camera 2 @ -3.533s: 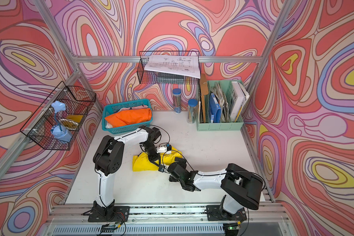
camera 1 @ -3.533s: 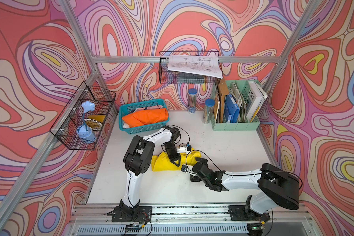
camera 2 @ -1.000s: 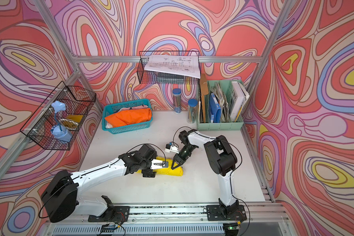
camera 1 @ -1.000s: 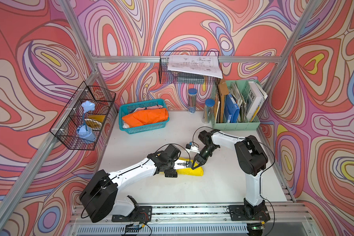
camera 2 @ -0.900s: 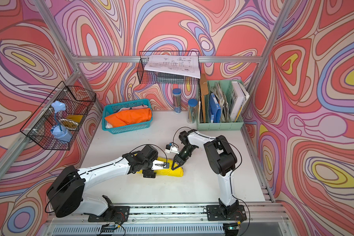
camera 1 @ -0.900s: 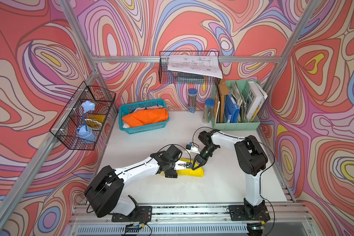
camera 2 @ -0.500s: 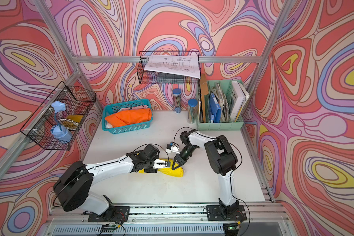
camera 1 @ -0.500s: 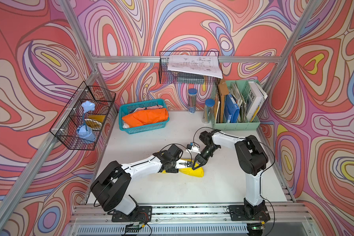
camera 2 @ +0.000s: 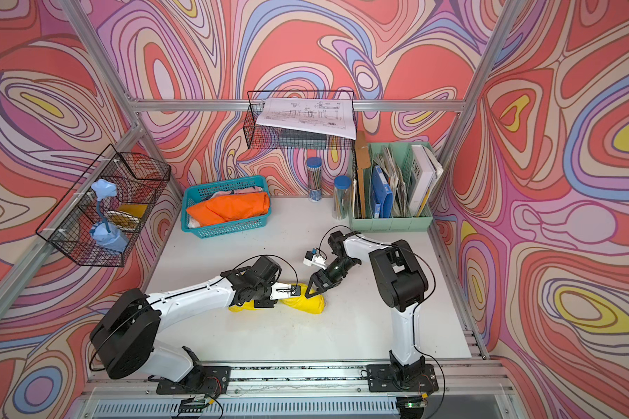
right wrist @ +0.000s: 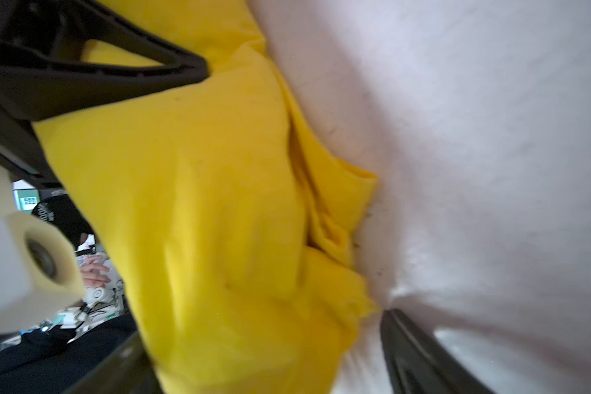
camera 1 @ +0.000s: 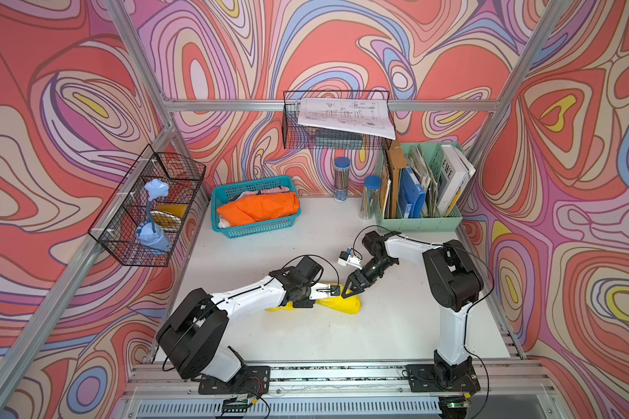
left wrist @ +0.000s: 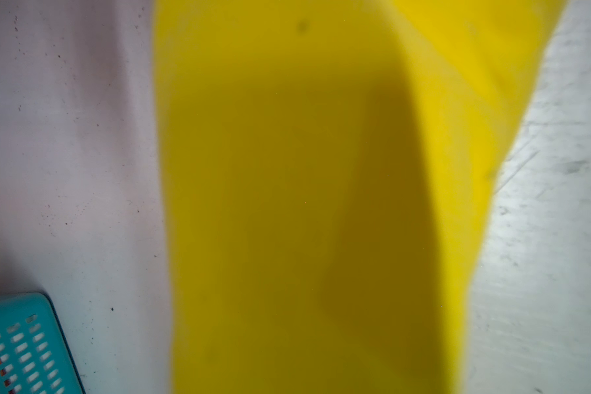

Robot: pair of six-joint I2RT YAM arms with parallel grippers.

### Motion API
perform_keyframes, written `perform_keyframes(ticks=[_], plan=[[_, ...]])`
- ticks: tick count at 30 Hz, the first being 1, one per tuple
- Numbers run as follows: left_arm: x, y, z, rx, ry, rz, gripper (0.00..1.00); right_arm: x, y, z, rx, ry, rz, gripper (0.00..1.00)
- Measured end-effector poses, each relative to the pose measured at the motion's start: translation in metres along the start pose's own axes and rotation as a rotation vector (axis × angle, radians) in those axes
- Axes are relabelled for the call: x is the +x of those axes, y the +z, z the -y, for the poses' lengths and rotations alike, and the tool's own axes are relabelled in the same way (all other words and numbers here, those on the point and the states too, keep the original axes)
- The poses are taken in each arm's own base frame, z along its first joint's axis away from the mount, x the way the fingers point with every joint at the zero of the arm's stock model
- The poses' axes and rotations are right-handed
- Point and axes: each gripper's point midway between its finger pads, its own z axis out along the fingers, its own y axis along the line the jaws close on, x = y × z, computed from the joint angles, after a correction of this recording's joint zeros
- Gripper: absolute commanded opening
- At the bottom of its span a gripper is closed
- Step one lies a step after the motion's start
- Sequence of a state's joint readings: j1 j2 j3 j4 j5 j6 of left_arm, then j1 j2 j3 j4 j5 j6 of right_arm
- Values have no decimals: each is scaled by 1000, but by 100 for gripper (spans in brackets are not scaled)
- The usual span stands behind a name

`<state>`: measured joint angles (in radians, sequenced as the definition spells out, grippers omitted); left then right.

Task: Roll up the shorts
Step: Pick up the shorts from the center of the board, then place the shorts in the bin.

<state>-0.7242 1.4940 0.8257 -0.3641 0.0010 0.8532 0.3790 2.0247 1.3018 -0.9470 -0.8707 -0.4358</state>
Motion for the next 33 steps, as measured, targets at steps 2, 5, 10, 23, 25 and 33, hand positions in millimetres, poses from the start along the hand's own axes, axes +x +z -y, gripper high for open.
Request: perform_keyframes(ticks=[2, 5, 10, 23, 25, 33], plan=[[2, 0, 0, 4, -15, -5, 0, -4, -8, 8, 34, 22, 28, 98], [0, -2, -4, -8, -29, -4, 0, -5, -18, 16, 84, 59, 73, 98], [8, -15, -34, -59, -105, -12, 0, -5, -71, 34, 288, 91, 226, 98], [36, -164, -246, -684, -294, 34, 0, -18, -135, 38, 584, 32, 439, 98], [50, -172, -275, -763, -303, 2, 0, -15, -133, 40, 584, 41, 435, 98], [150, -104, -339, -800, -382, -173, 0, 1, -127, 36, 590, 50, 426, 98]])
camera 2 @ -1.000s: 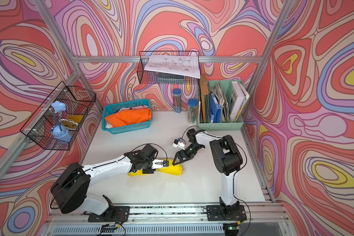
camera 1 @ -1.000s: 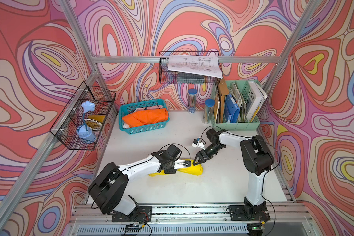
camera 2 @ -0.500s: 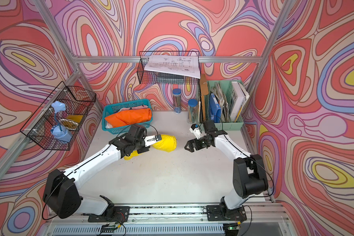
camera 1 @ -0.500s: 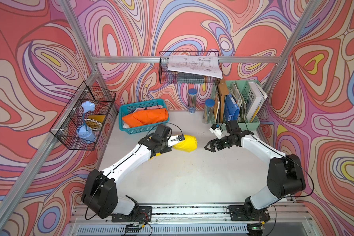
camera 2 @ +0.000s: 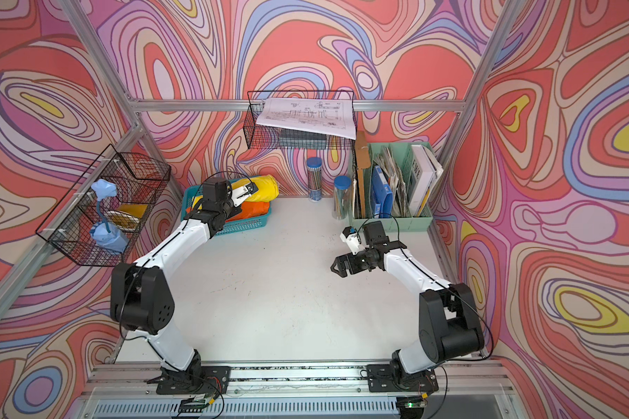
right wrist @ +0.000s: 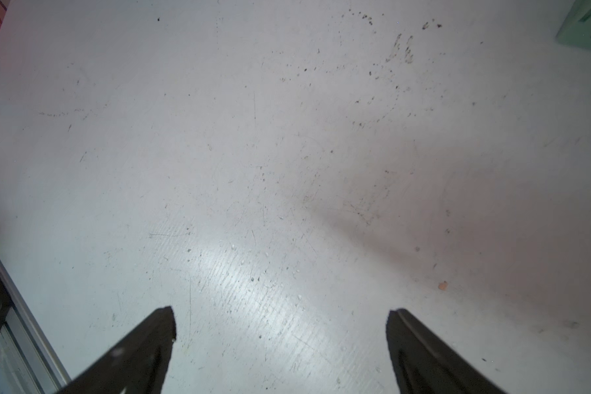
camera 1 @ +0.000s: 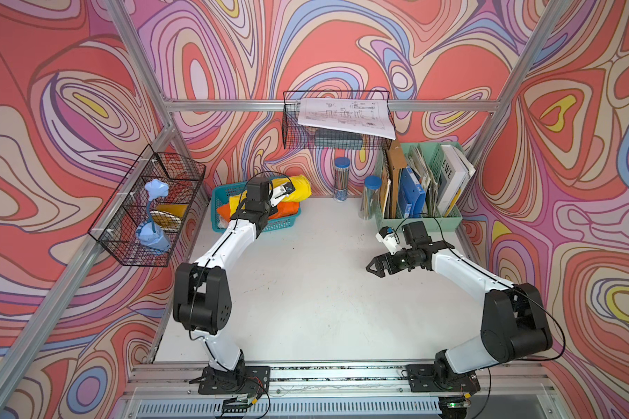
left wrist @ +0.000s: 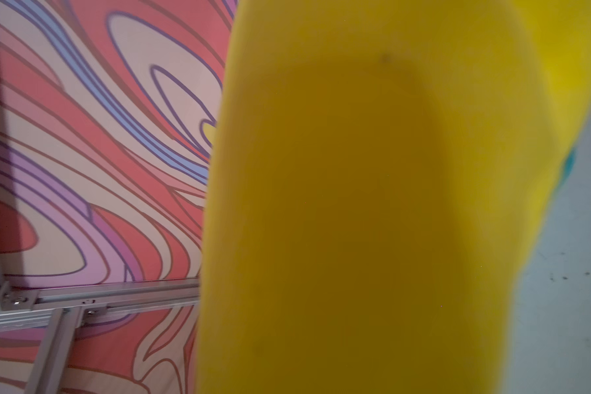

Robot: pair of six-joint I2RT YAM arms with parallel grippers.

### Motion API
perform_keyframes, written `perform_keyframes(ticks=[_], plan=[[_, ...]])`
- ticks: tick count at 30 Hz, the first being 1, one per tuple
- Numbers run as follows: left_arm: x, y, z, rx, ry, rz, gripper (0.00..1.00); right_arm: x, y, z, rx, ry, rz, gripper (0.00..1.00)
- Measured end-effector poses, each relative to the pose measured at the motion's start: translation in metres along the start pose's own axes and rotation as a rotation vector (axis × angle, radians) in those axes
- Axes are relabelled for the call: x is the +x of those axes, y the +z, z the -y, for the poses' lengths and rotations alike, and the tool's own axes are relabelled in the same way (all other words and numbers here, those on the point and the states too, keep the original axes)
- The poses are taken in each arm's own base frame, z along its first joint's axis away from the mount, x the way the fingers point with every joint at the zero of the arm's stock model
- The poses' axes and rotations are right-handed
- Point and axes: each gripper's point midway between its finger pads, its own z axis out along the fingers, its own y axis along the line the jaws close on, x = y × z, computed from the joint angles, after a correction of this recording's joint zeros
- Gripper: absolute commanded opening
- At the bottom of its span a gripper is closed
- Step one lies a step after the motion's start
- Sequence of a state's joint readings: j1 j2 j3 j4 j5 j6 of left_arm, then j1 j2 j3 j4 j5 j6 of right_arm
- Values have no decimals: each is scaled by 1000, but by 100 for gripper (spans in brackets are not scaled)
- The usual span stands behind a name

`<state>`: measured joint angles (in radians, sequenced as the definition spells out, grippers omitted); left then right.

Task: Roll up the shorts
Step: Place the shorts in the bin.

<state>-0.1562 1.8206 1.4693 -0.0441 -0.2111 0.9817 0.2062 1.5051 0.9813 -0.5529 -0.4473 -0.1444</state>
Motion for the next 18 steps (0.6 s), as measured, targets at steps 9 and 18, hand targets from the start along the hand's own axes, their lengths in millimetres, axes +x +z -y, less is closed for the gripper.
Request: perform_keyframes(ticks=[9, 18], plan=[[43, 62, 24, 106, -51, 22, 0, 6, -1, 3, 25, 1, -8, 98], [74, 93, 2, 71, -94, 59, 0, 9, -1, 8, 53, 5, -22, 98]])
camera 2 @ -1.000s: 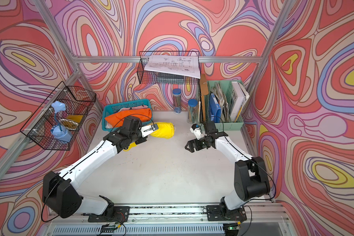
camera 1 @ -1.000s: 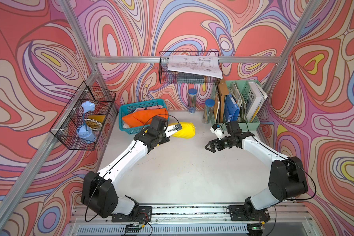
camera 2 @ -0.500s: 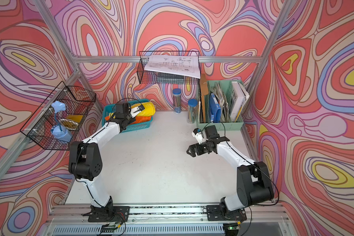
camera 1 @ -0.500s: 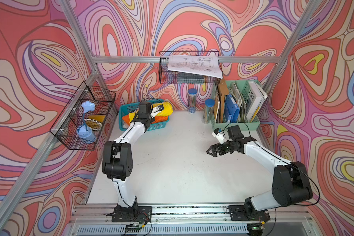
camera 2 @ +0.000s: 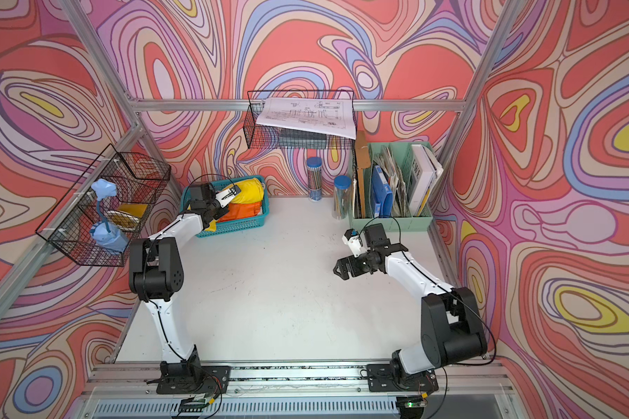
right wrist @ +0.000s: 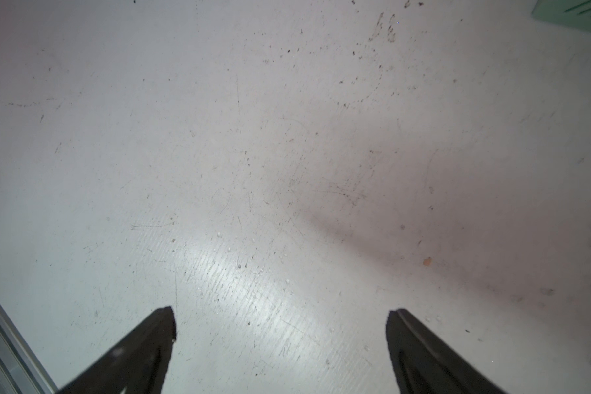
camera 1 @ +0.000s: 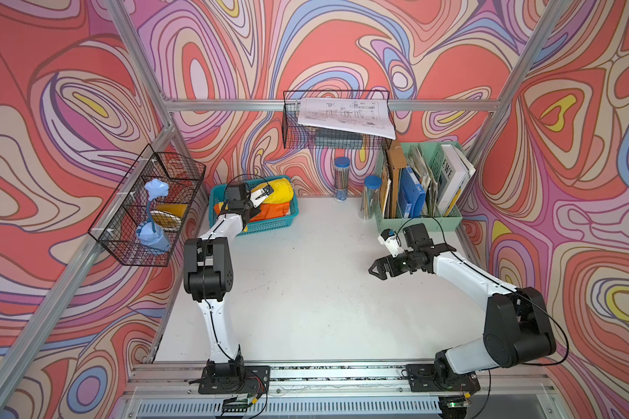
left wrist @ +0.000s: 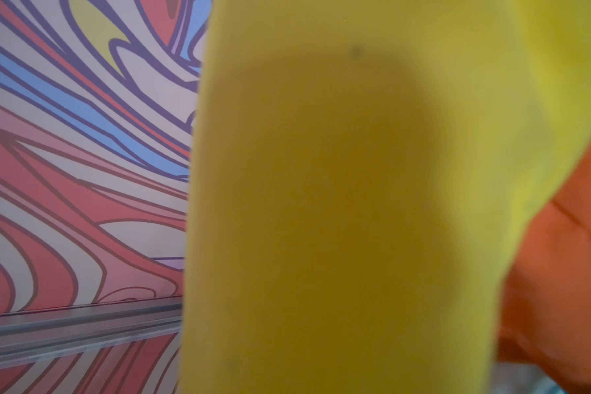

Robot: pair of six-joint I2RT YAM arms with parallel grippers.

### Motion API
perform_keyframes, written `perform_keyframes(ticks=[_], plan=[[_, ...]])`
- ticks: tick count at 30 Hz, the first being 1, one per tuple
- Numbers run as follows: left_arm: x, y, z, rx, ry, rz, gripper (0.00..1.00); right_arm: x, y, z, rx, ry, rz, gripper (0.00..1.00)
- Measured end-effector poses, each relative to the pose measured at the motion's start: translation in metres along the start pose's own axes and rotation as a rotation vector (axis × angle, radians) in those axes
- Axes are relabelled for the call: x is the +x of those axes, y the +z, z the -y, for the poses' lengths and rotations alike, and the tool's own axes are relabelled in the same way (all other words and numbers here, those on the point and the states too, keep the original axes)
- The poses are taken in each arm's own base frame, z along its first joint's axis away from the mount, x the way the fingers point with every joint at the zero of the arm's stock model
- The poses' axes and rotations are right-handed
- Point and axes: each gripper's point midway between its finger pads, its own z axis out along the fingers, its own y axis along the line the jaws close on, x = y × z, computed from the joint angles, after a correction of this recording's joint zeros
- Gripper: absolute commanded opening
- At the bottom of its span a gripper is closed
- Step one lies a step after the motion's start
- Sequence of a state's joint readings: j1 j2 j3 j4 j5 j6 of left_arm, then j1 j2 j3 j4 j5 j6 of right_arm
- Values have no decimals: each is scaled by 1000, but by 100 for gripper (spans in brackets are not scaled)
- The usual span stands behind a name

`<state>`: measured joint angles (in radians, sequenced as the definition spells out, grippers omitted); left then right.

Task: Roll up the shorts
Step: Place the shorts in the bin.

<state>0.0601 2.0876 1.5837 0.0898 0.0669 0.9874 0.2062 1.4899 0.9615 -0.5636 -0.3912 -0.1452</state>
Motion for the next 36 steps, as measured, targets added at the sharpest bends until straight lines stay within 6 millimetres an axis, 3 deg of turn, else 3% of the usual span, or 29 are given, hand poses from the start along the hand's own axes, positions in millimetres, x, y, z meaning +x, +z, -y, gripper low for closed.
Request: perform_keyframes(ticks=[9, 15, 16, 18, 19, 23, 26, 31, 36], plan=[[-19, -2, -32, -172, 146, 53, 0, 1, 5, 2, -1, 8, -8, 98], [-15, 2, -12, -126, 175, 61, 0, 4, 10, 3, -4, 13, -19, 98], [-11, 3, -6, -112, 173, 55, 7, 5, 10, 3, -4, 13, -20, 98], [-8, 4, 0, -95, 162, 47, 48, 7, 11, 4, -4, 14, -22, 98], [-7, 4, 1, -88, 155, 47, 97, 8, 12, 3, -5, 15, -24, 98], [-5, 4, 10, -56, 128, 52, 98, 12, 12, 3, -5, 17, -28, 98], [-12, -6, 4, -44, 100, 69, 99, 9, 10, 2, -4, 12, -17, 98], [-18, -41, 32, 170, 81, 72, 98, 5, 8, 0, -16, 6, 1, 98], [-35, -87, 33, 267, 43, 113, 98, 2, 4, -4, -31, 1, 20, 98]])
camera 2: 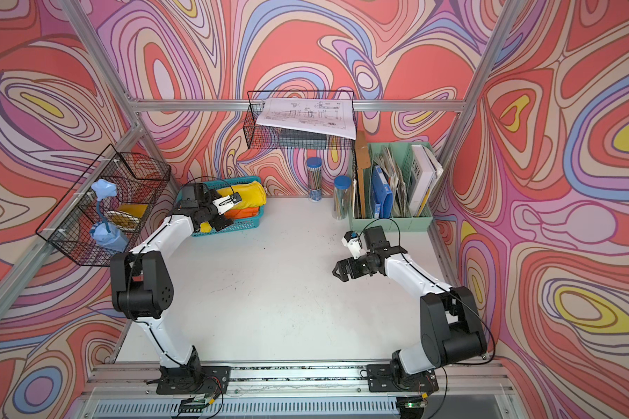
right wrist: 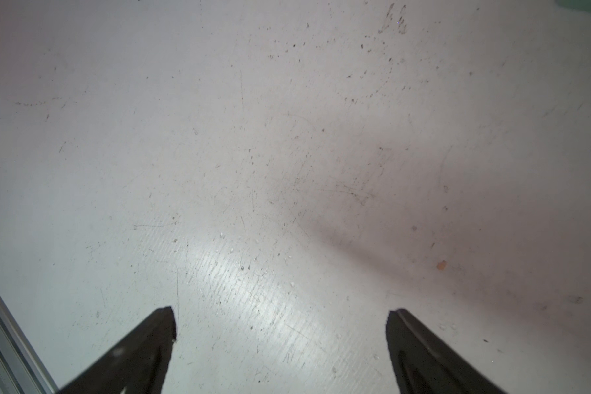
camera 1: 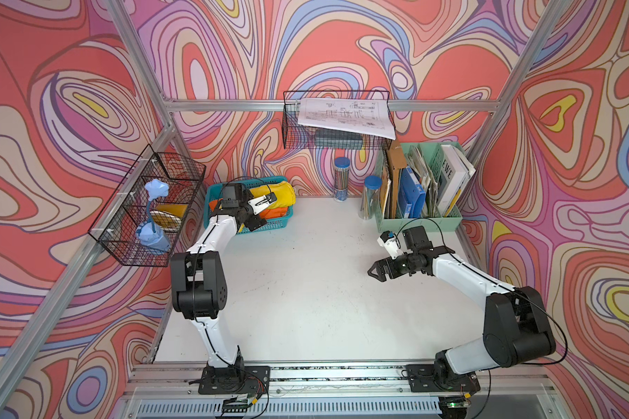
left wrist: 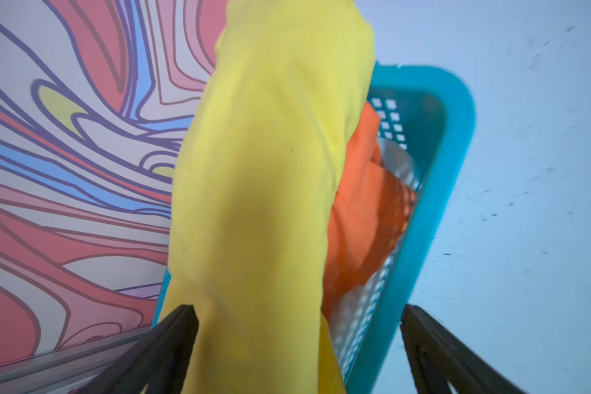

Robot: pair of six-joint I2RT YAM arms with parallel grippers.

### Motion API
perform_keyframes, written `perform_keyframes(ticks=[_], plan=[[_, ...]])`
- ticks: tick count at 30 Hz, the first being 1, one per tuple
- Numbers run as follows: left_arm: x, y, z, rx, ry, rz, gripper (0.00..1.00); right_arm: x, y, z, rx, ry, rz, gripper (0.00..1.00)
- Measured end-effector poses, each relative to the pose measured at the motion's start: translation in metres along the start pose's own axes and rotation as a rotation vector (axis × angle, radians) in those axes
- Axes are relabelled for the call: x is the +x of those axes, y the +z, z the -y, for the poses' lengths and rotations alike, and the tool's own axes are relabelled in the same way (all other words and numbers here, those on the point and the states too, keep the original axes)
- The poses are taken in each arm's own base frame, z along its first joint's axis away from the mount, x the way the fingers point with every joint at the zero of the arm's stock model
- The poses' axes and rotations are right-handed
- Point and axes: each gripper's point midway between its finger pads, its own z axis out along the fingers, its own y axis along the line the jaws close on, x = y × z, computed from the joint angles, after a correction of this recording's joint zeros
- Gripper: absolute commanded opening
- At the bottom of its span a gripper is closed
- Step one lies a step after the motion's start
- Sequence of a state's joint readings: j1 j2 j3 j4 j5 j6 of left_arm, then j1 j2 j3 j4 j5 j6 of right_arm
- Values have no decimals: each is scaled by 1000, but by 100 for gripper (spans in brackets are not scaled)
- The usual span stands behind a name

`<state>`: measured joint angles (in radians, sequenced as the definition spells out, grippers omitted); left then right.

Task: Roll up the shorts
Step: Place the shorts in the bin, then reset both arms

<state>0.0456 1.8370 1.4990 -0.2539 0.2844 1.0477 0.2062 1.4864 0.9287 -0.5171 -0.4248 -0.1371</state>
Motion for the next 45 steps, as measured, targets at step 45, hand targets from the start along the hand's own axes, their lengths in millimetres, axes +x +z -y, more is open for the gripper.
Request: perform_keyframes(ticks=[45], plan=[[112, -83, 159, -443, -1037, 127, 98, -3, -50, 166, 591, 214, 765, 98]])
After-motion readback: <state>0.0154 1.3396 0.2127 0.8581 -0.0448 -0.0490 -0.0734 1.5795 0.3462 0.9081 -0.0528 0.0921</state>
